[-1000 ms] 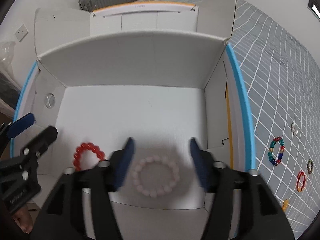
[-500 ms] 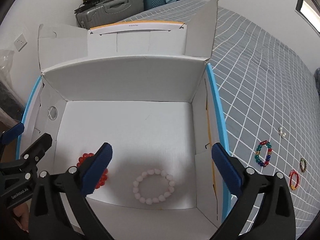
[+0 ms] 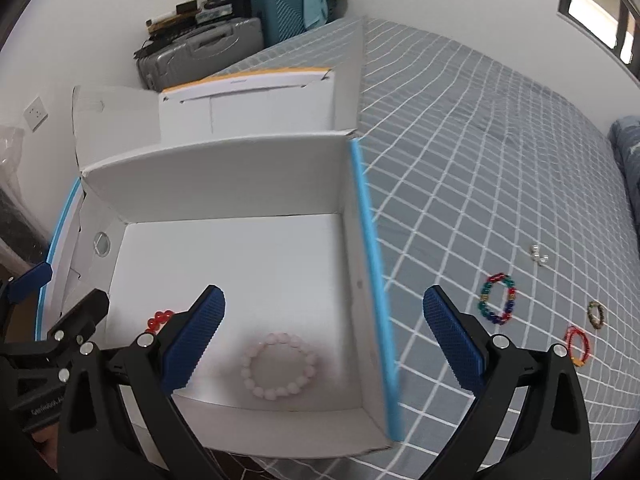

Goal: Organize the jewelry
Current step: 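Withdraw both tools from the box back over the bed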

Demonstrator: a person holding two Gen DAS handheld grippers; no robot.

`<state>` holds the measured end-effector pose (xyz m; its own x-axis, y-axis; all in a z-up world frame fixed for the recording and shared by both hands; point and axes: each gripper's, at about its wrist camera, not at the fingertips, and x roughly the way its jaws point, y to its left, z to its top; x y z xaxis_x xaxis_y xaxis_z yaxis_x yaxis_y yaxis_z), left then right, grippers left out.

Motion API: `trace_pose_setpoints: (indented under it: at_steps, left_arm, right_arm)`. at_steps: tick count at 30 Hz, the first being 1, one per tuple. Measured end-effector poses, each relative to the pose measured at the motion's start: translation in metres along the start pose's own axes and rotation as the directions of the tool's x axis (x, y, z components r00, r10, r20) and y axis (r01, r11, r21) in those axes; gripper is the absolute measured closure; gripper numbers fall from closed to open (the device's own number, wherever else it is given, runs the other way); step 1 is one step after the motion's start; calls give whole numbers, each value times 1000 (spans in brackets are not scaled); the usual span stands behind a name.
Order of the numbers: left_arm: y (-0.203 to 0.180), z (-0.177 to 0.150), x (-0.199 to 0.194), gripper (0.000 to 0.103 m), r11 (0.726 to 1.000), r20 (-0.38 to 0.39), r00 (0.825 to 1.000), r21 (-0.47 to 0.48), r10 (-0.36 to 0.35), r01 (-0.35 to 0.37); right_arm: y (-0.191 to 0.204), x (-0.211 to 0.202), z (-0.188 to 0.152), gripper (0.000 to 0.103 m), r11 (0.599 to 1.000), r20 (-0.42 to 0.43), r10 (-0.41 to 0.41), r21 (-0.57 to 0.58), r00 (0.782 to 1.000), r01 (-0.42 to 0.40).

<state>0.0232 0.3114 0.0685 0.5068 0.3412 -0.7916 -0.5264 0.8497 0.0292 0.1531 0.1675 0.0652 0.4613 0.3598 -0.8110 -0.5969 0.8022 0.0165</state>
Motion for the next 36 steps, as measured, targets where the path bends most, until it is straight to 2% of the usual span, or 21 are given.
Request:
trace_pose_setpoints:
  at_steps: [9,18,28,36]
  left_arm:
    - [-51,0,-13,6,998,26,997,20,-68,67]
    - [-127,-8,-27,6,984,41,990,119,-137,132]
    - [-204,-24,-33,6,951,24,975,228,-221,210]
    - [-262,-31,-17,6,924,-25,962,275,-271,267]
  right_arm:
    - [-61,-34,-17,8,996,41,-57,70,998,54]
    - [-131,-58,-46,8,981,49,-127,153,991,119]
    - [-210,-69,-80,7,951,14,-205,239,979,196]
    - [-264,-72,-106,7,922,-23,-252,297,967,248]
